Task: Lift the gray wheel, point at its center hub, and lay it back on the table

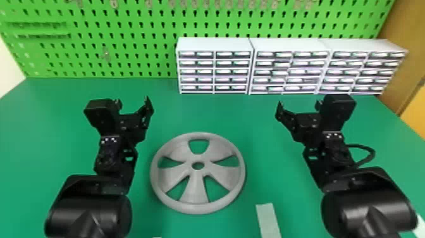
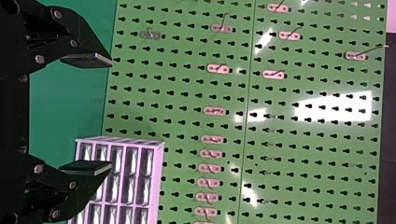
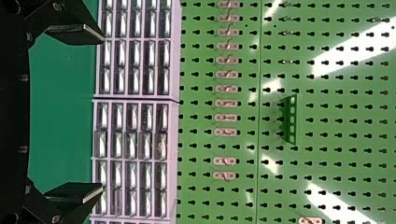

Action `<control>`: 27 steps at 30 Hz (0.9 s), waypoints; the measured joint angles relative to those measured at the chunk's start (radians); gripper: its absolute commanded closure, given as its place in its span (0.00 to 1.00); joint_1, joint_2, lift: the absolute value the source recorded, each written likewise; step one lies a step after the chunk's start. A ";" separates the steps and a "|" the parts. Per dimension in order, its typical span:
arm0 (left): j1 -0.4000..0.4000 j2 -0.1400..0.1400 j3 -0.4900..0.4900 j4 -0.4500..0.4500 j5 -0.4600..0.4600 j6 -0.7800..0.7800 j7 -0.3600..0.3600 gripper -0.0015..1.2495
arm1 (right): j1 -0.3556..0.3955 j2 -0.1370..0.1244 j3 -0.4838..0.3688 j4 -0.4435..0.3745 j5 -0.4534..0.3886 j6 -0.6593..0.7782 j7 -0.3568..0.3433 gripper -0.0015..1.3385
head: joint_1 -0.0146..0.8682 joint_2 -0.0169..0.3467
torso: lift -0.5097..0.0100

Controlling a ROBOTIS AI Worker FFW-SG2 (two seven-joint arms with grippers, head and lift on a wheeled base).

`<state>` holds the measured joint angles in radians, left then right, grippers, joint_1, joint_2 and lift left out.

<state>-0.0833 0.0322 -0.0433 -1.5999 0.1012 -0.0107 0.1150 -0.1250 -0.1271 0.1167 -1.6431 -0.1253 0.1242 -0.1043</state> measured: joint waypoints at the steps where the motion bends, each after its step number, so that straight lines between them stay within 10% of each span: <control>1: 0.000 0.000 0.000 0.000 0.000 0.000 0.000 0.38 | 0.000 -0.001 0.002 0.001 -0.001 0.000 0.000 0.14 | 0.80 0.18 | 0.80; 27: 0.004 0.000 0.003 -0.003 0.002 0.000 0.000 0.38 | -0.016 -0.005 0.027 0.009 -0.016 0.020 0.000 0.14 | 0.80 0.18 | 0.80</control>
<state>-0.0796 0.0322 -0.0399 -1.6030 0.1029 -0.0107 0.1150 -0.1414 -0.1321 0.1441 -1.6342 -0.1411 0.1444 -0.1043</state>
